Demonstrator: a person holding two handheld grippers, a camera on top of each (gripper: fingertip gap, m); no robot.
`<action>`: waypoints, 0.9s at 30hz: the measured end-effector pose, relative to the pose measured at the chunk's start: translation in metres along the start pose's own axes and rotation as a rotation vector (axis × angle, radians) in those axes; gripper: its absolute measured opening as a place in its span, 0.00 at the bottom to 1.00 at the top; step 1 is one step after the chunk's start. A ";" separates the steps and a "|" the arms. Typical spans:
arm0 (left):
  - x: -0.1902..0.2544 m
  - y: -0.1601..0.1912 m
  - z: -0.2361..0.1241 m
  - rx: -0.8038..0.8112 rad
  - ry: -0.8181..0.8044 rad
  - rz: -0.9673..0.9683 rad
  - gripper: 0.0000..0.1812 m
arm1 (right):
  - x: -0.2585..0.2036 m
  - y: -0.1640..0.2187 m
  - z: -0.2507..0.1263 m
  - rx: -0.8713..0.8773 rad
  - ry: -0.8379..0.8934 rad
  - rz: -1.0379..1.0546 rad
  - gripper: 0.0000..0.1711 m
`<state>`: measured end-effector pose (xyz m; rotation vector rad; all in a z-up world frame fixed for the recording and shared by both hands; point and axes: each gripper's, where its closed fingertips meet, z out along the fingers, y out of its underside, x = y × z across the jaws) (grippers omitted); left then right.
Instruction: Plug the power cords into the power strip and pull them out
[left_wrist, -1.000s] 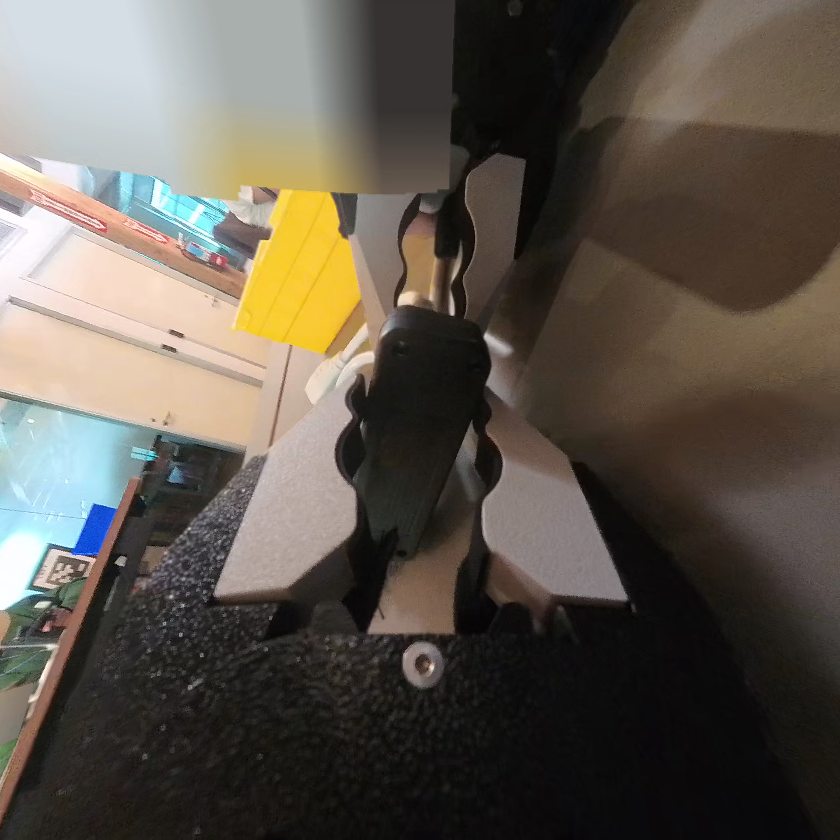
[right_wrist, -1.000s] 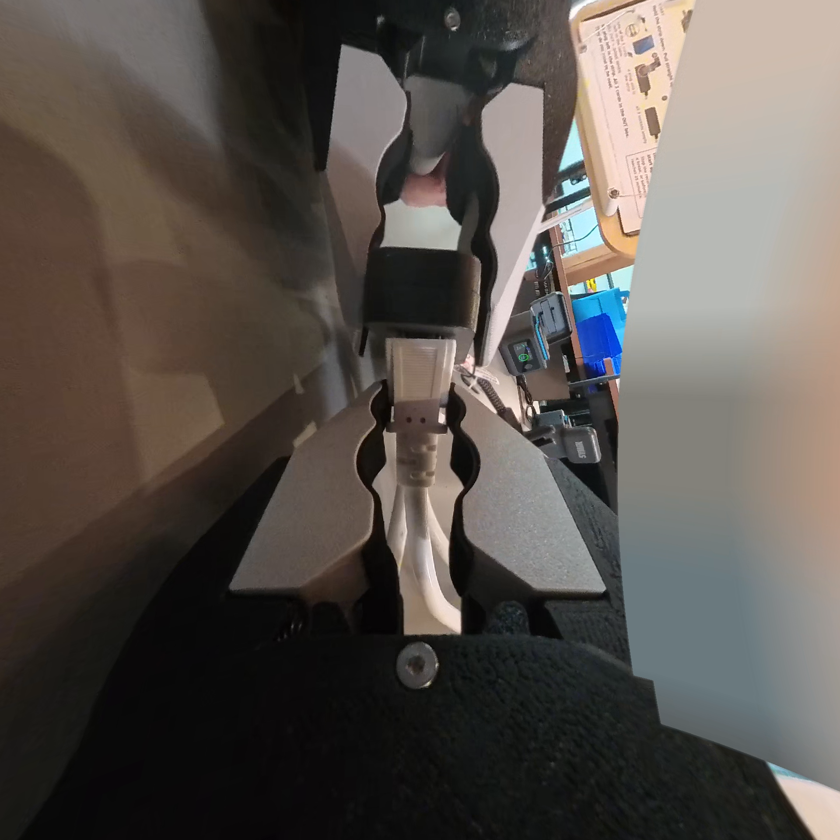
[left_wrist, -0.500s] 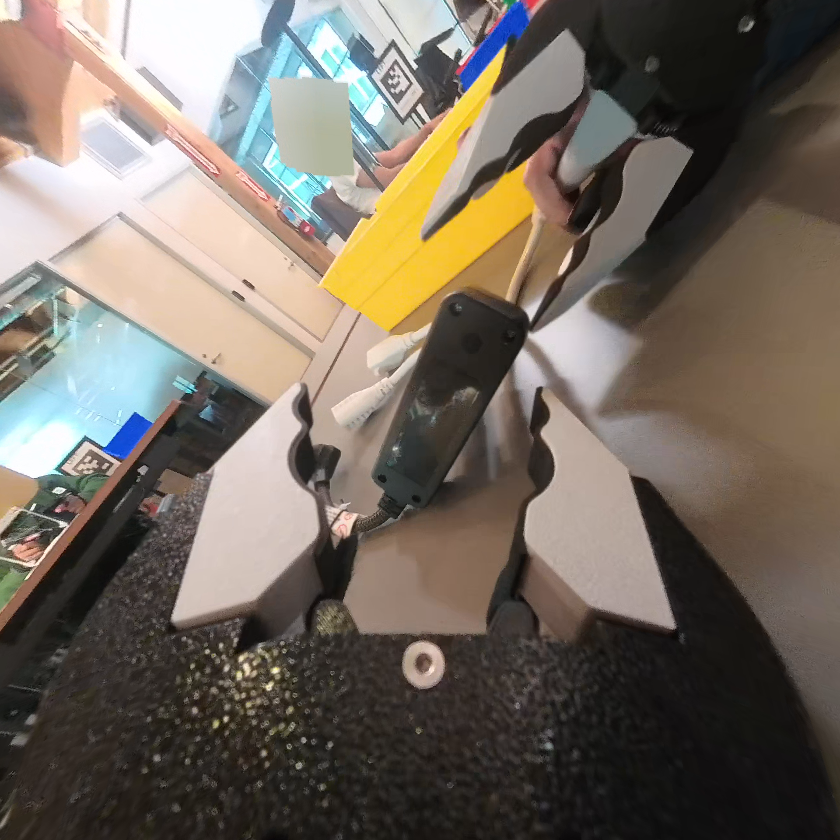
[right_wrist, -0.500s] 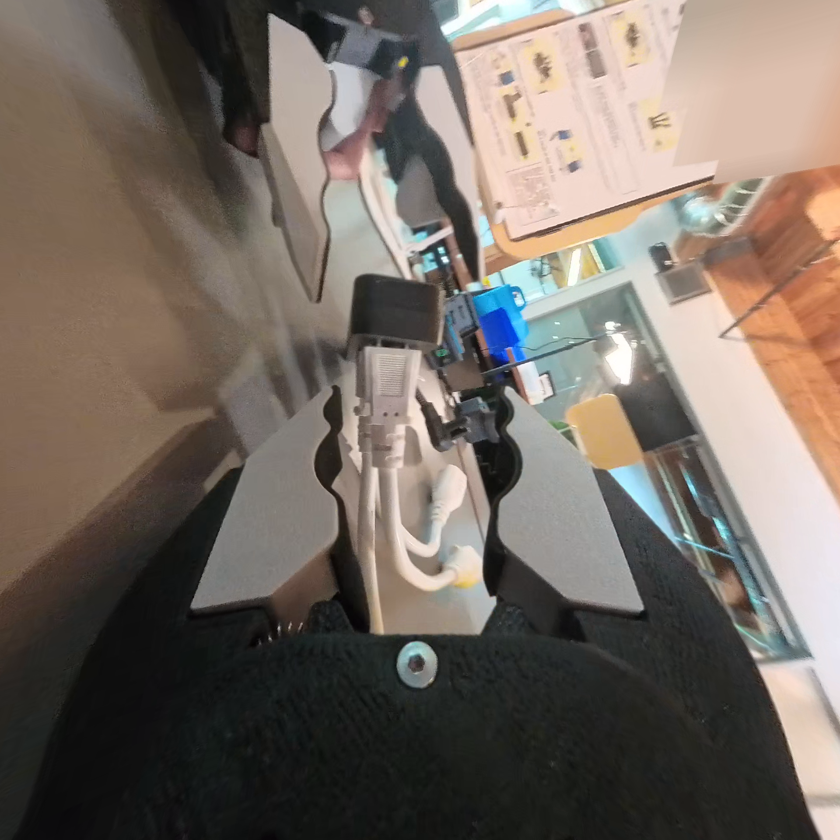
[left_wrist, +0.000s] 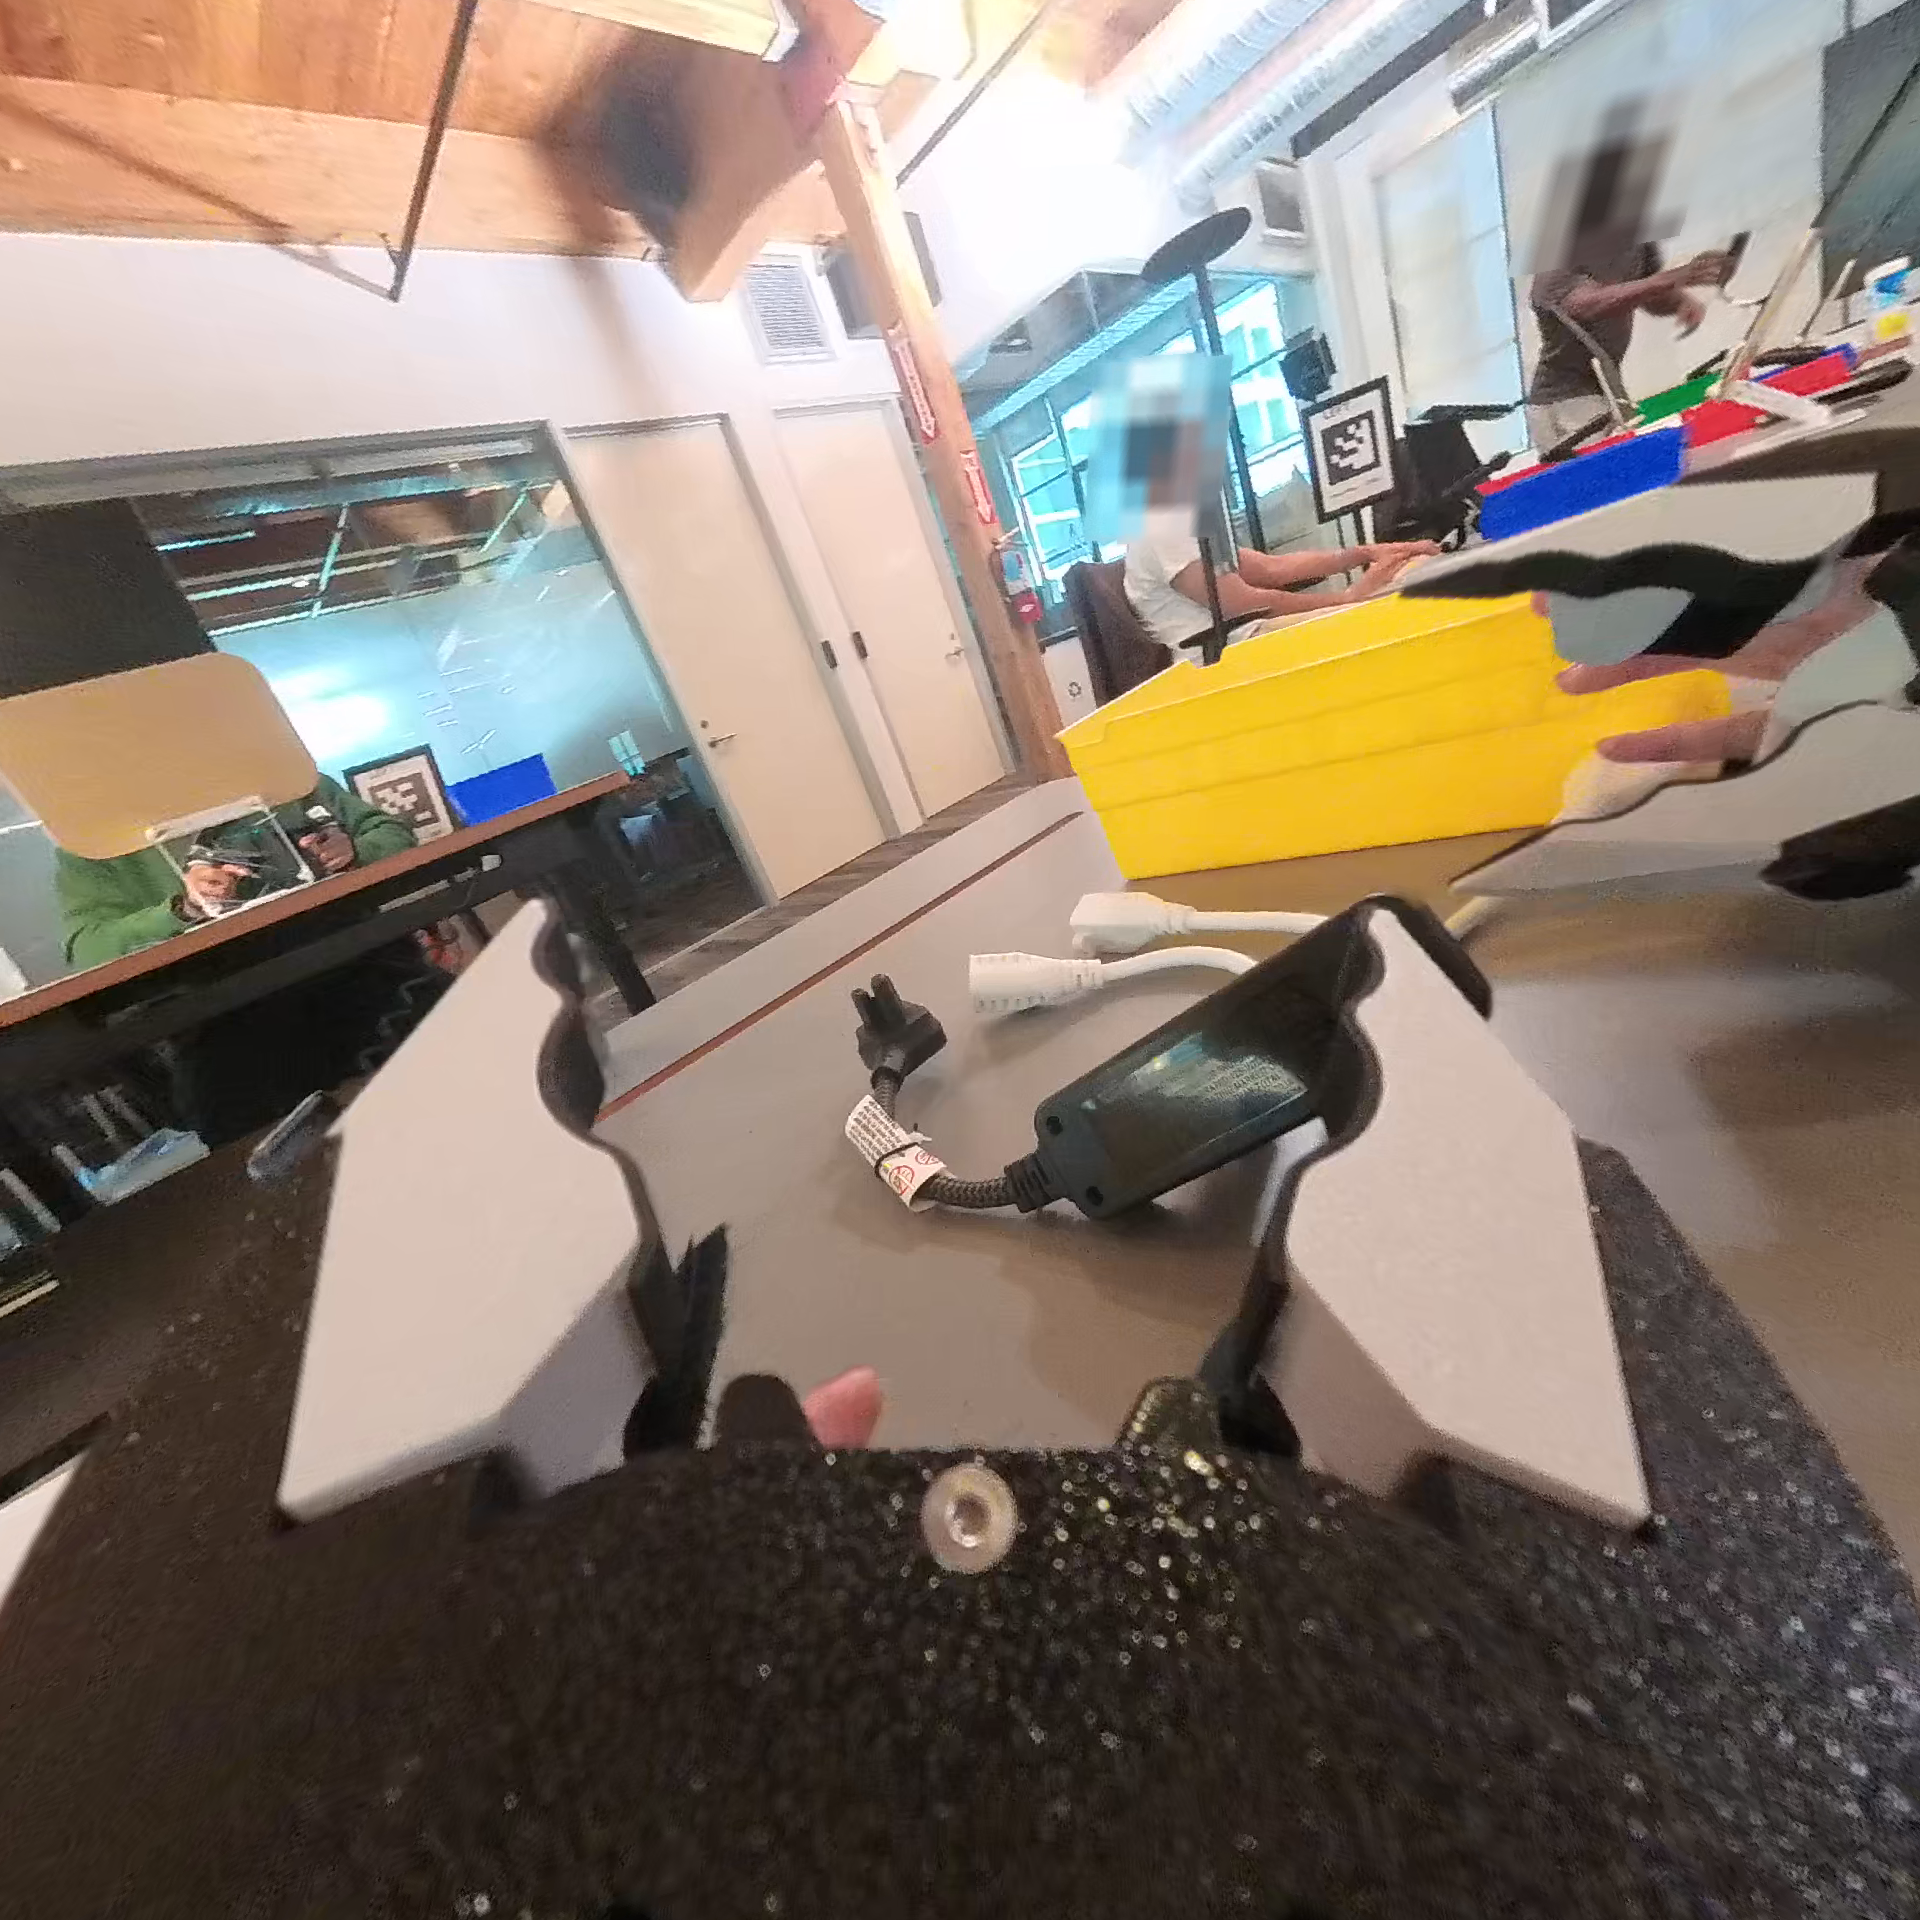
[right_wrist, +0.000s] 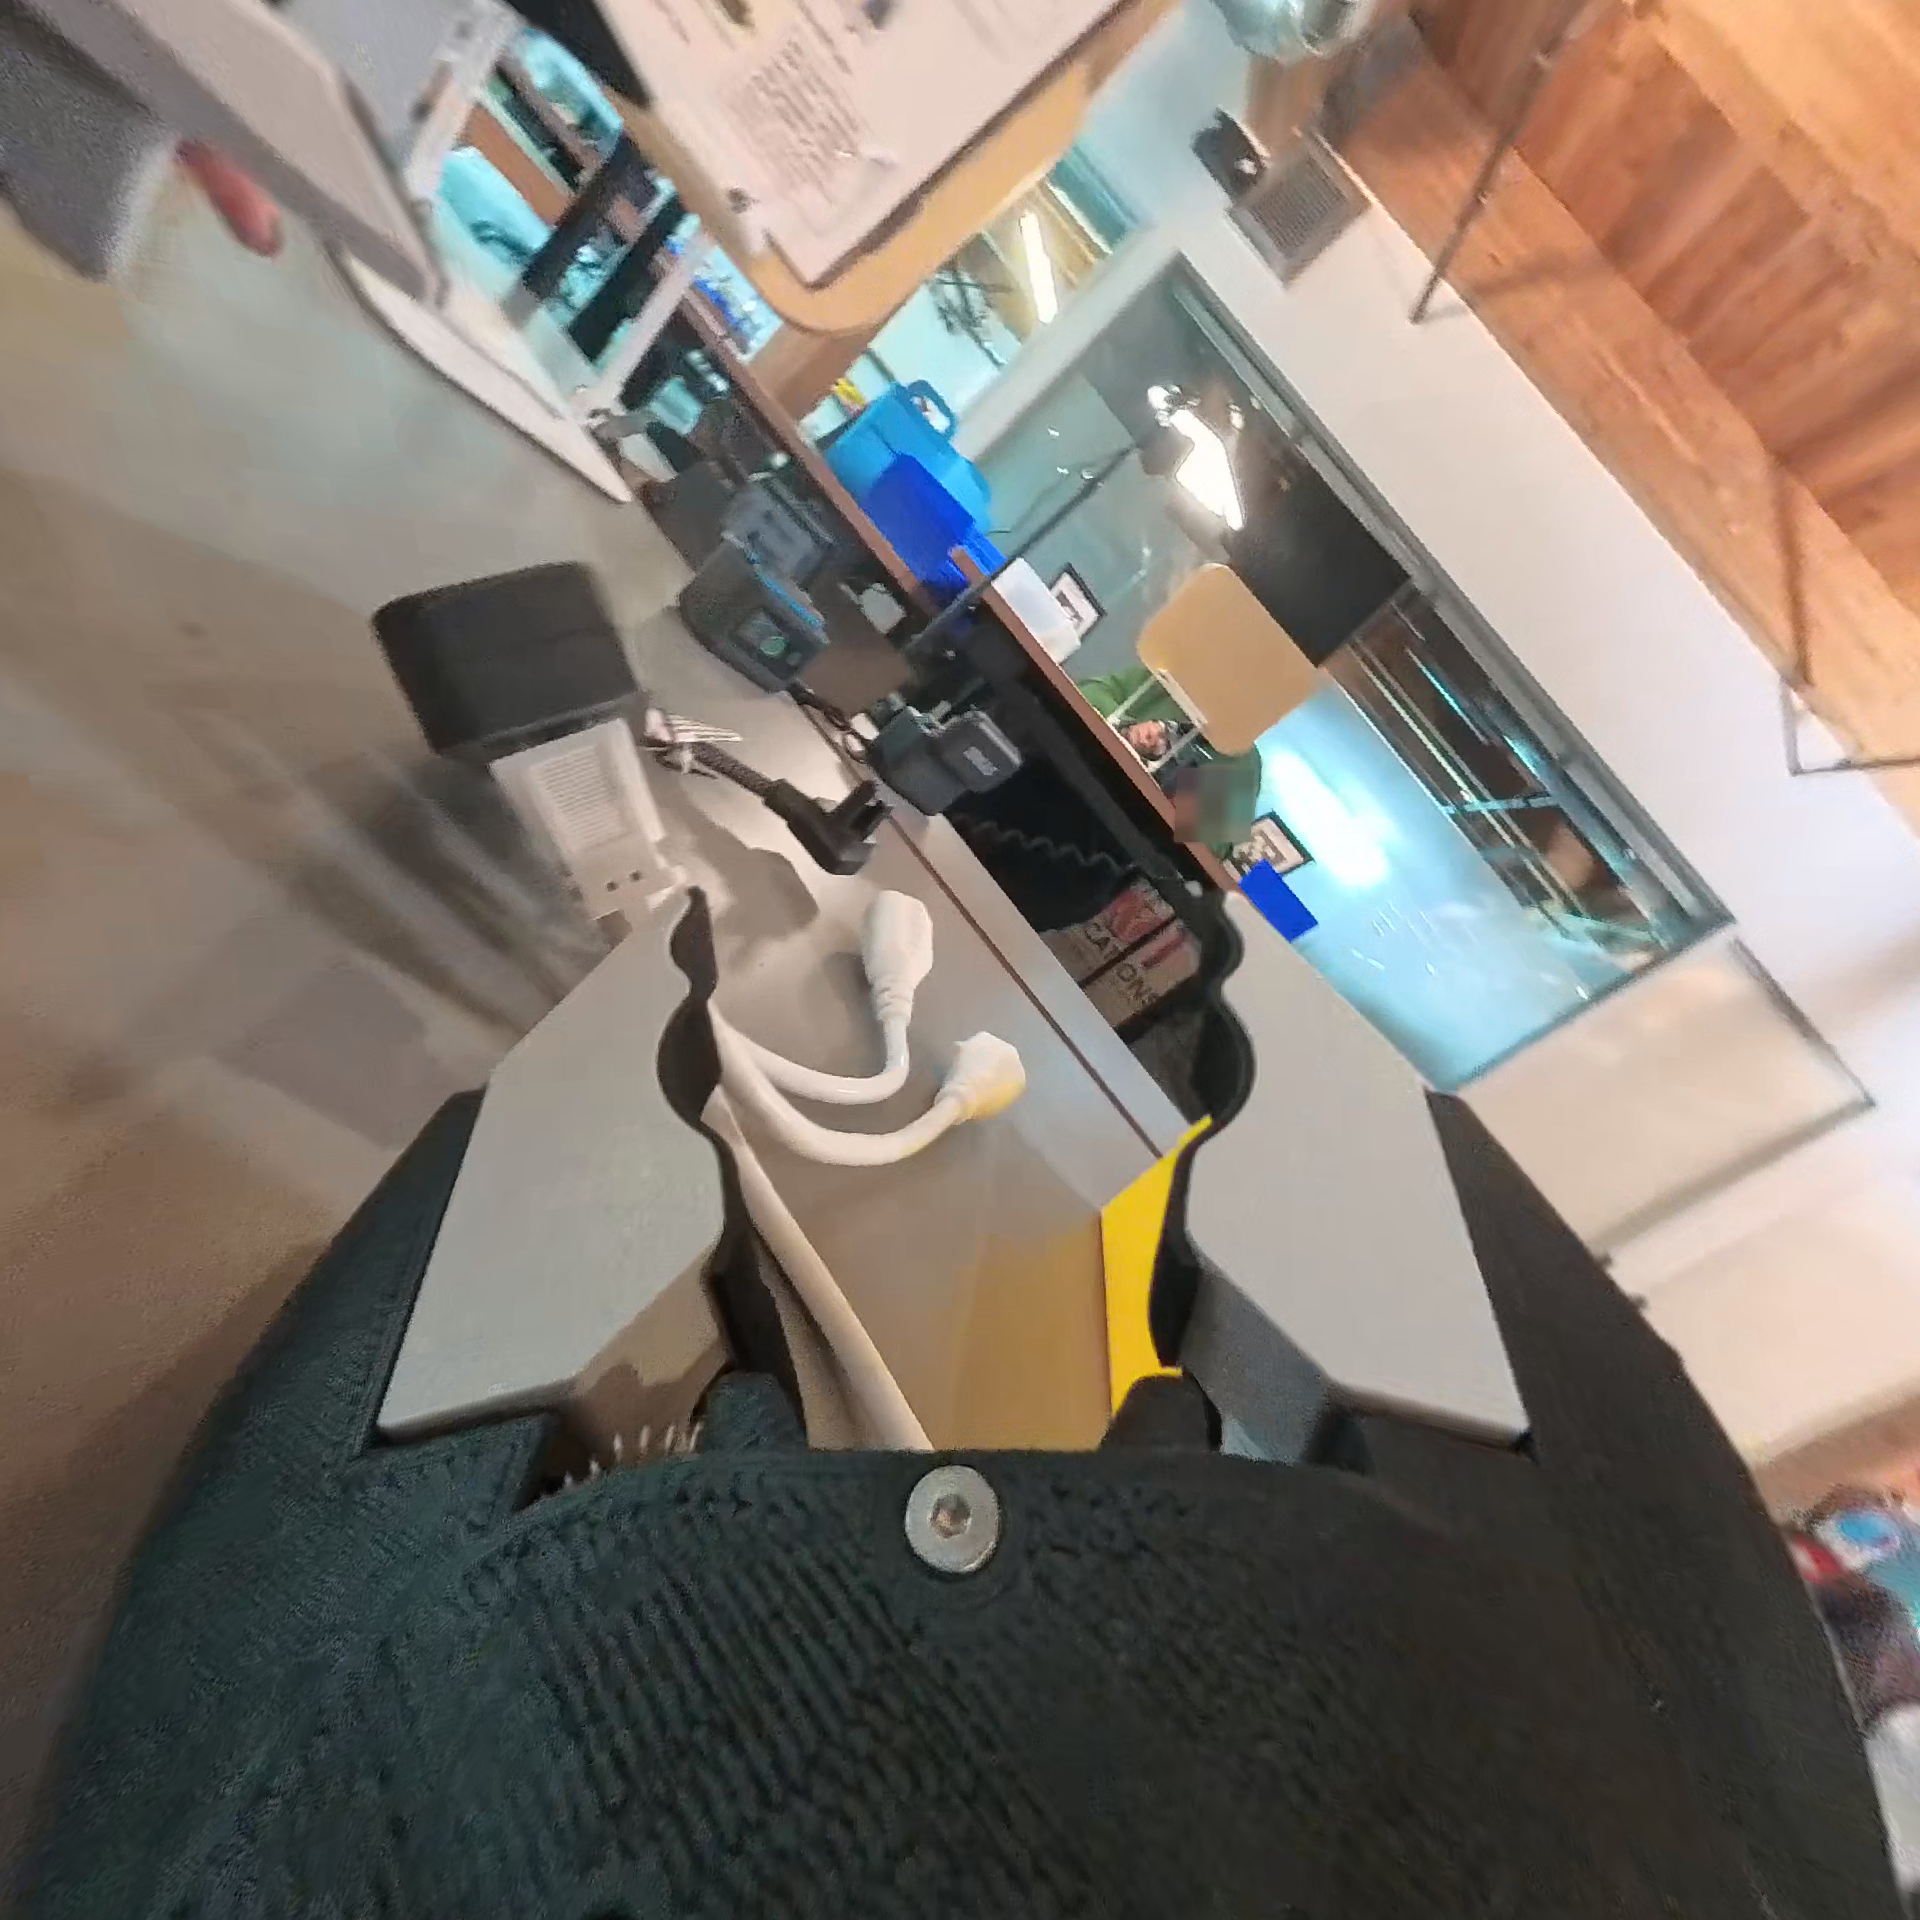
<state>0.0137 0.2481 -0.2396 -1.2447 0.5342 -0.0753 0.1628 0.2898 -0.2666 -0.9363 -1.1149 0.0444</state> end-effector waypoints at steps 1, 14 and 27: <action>0.000 0.000 0.000 -0.001 -0.011 0.013 0.78 | 0.003 -0.001 -0.001 -0.001 0.020 0.023 0.57; -0.016 0.006 0.000 -0.042 -0.104 0.007 0.88 | 0.013 -0.012 -0.008 0.018 0.104 0.083 0.79; -0.008 0.020 0.012 -0.122 -0.083 0.026 0.87 | 0.011 0.009 0.004 -0.103 0.086 0.160 0.84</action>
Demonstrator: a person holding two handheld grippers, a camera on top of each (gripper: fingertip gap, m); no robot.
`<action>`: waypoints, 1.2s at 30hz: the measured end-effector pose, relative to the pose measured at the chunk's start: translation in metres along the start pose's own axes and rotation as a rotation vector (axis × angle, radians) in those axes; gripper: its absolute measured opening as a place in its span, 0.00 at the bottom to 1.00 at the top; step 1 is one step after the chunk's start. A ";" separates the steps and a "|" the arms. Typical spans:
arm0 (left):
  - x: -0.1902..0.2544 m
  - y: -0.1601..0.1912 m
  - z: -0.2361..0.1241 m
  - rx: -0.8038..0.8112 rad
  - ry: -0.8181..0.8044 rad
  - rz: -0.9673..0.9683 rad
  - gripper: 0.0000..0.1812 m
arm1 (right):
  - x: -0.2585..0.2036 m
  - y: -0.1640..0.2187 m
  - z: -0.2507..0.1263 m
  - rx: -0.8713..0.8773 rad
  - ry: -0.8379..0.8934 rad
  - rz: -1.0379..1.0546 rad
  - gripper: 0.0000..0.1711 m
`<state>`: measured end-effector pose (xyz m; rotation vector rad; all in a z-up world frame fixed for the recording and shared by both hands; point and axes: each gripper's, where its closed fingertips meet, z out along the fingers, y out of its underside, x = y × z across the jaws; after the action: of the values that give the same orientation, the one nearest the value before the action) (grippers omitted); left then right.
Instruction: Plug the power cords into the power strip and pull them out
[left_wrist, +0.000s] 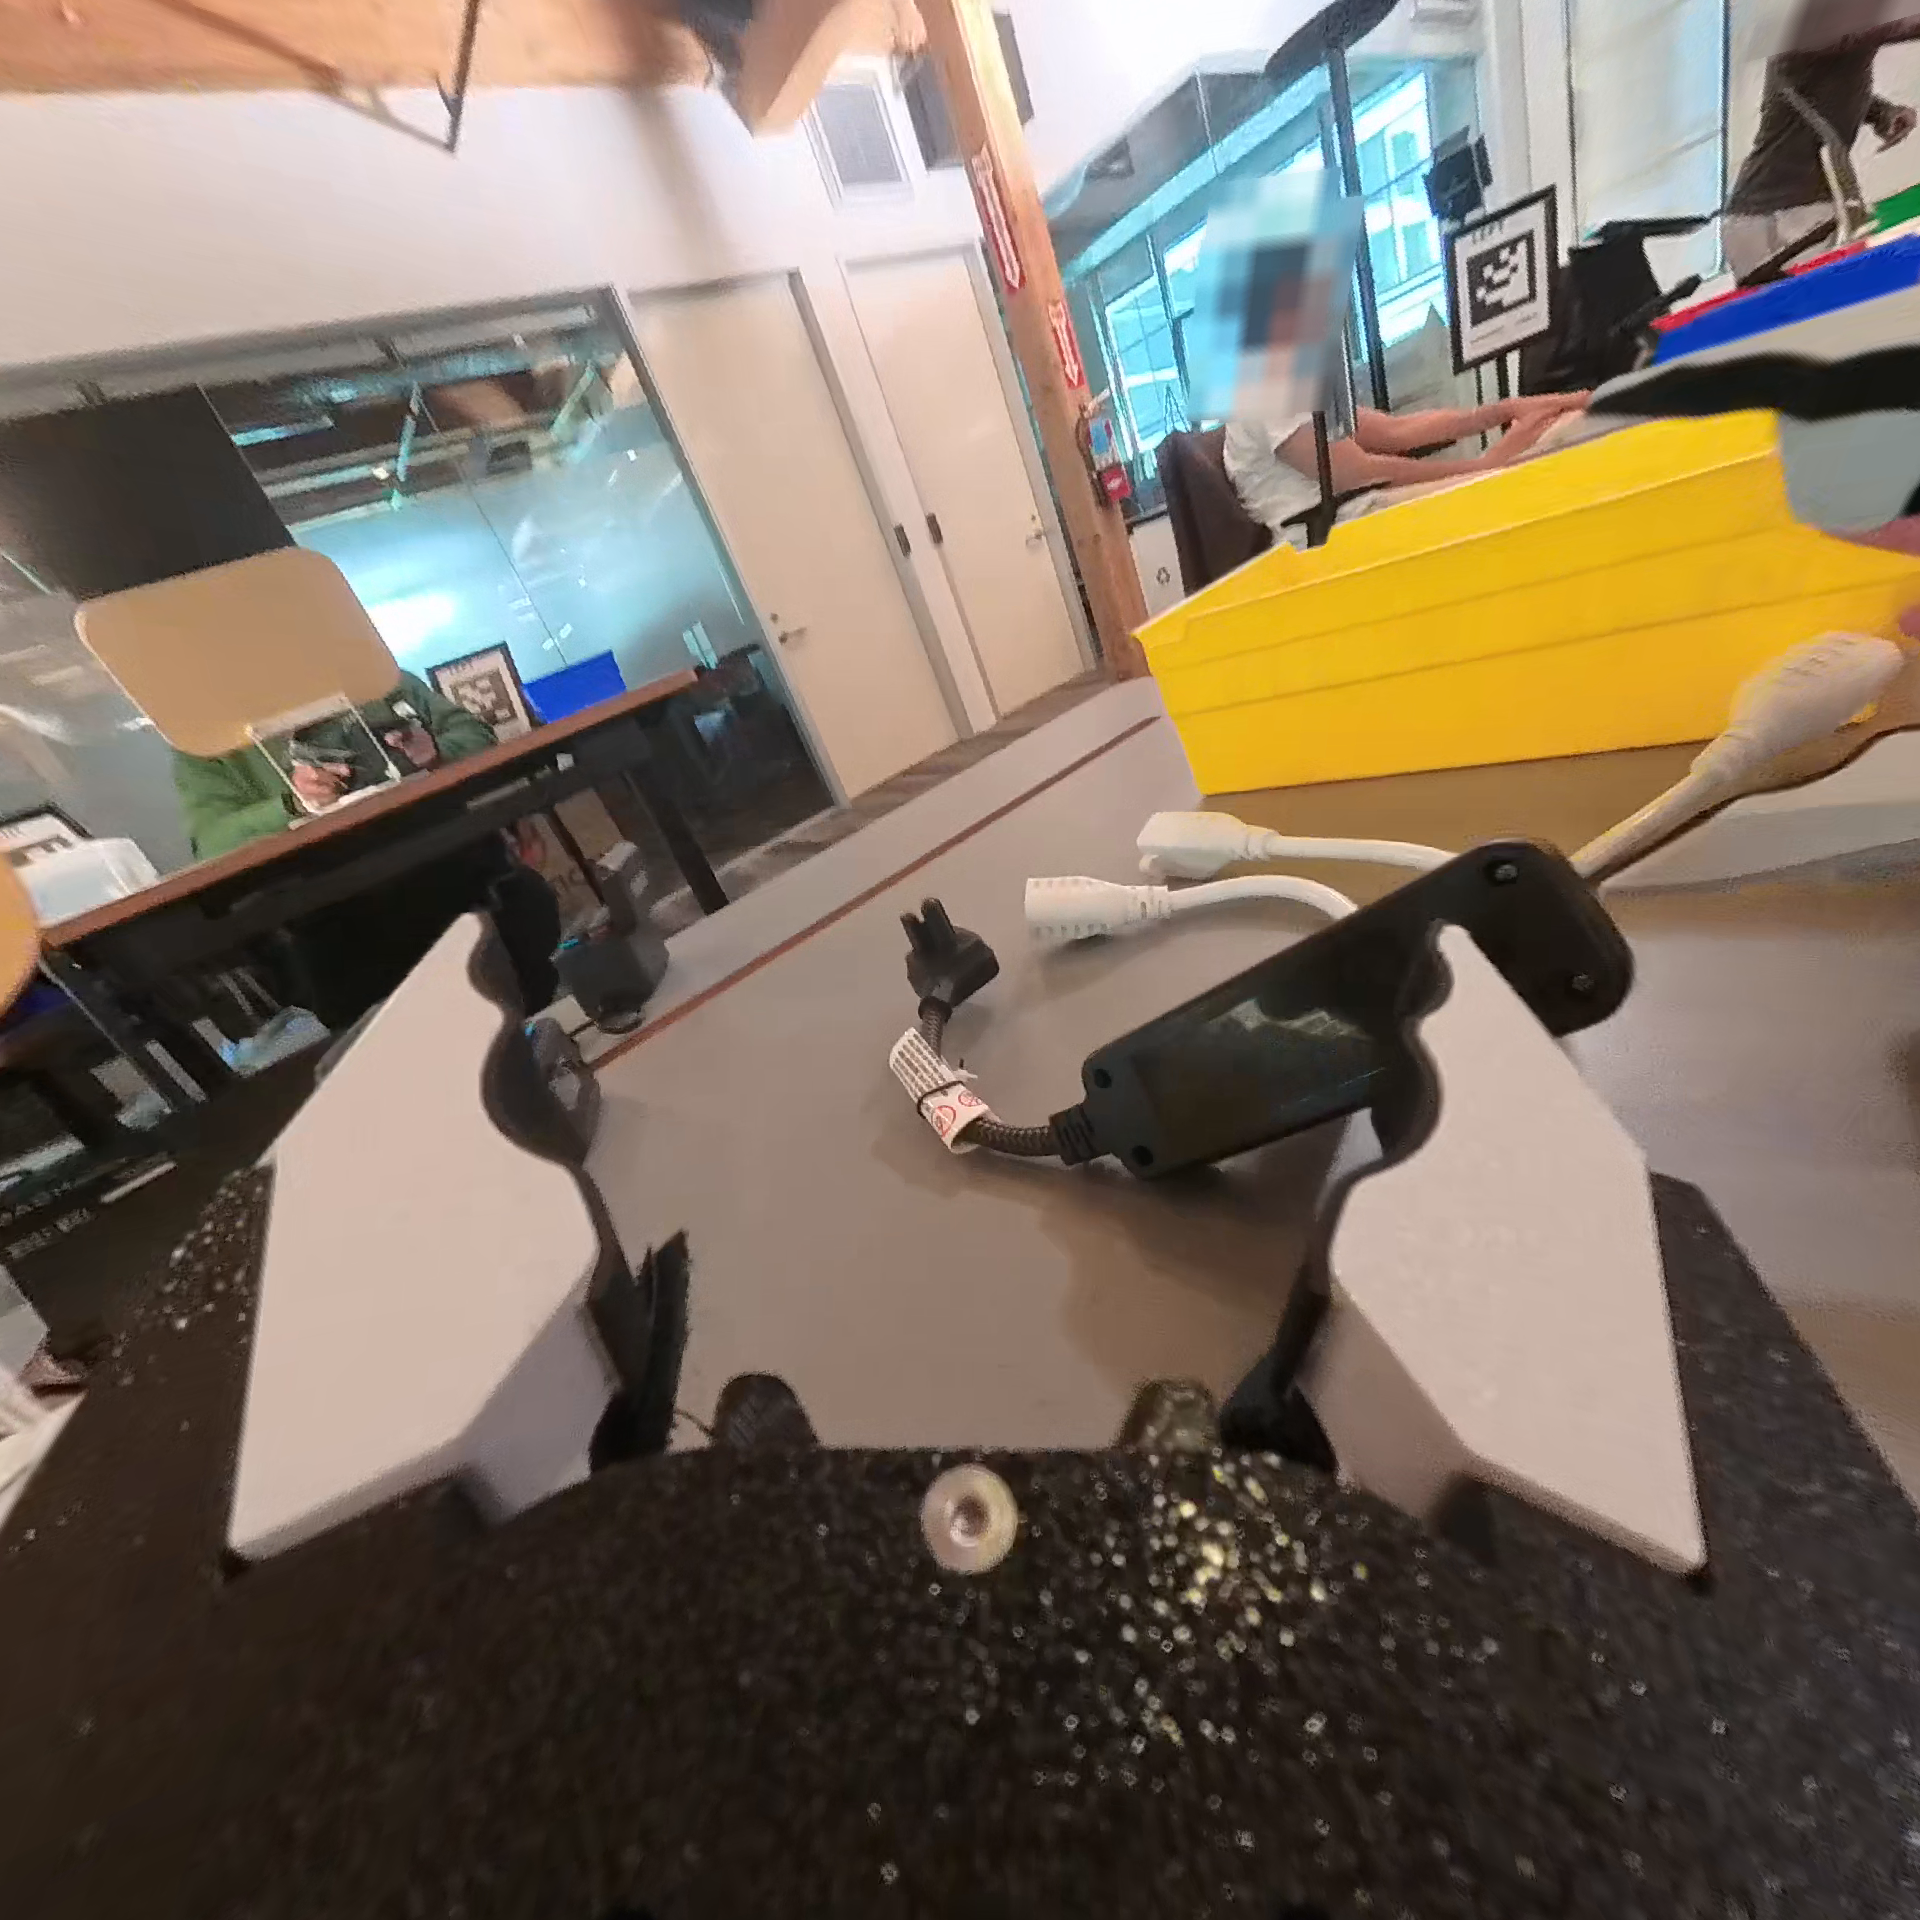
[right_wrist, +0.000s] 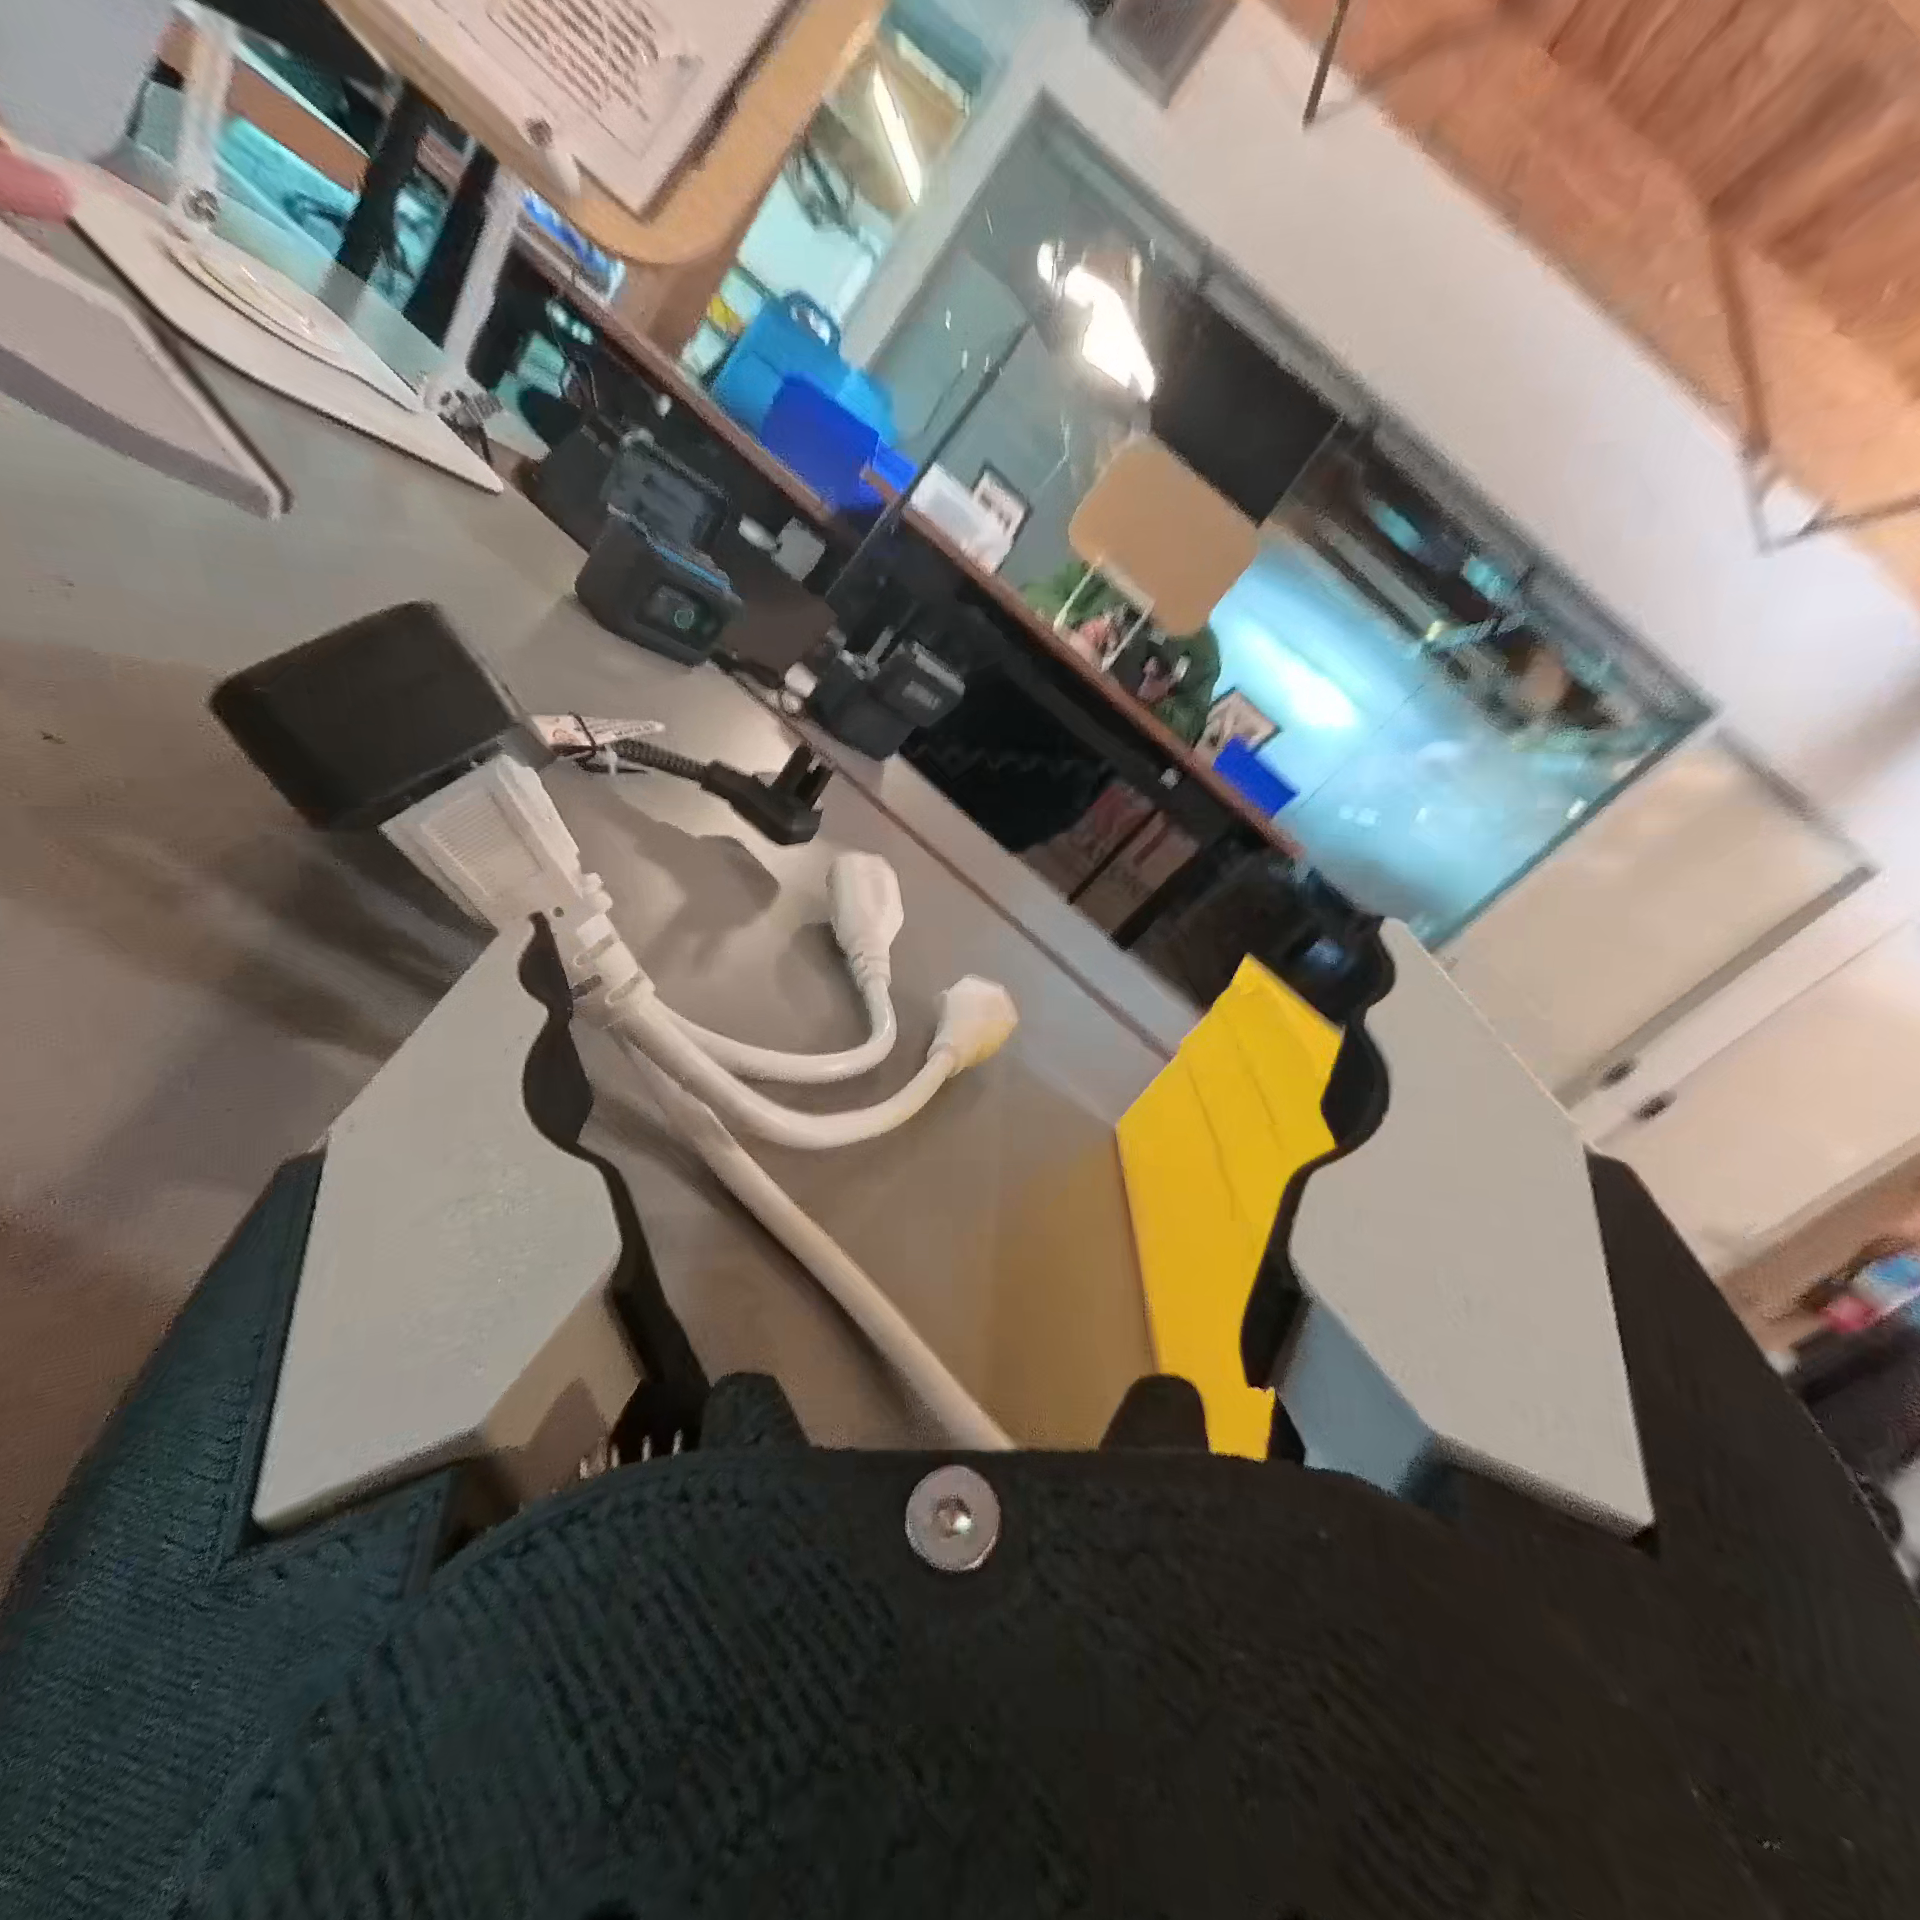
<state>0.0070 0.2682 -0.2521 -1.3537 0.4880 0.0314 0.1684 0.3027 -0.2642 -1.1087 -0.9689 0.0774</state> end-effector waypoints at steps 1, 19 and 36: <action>0.001 -0.001 0.002 -0.017 0.003 -0.004 0.87 | -0.002 0.006 0.004 -0.056 -0.024 0.053 0.85; 0.042 0.025 -0.001 -0.572 0.150 -0.027 0.87 | -0.003 0.006 -0.002 -0.410 -0.145 0.066 0.75; 0.047 0.015 -0.032 -0.734 0.307 0.208 0.13 | -0.035 -0.034 -0.034 -0.413 -0.495 0.125 0.39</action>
<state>0.0345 0.2301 -0.2864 -2.0332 0.9333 0.1905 0.1570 0.2446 -0.2625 -1.5732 -1.3955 0.2723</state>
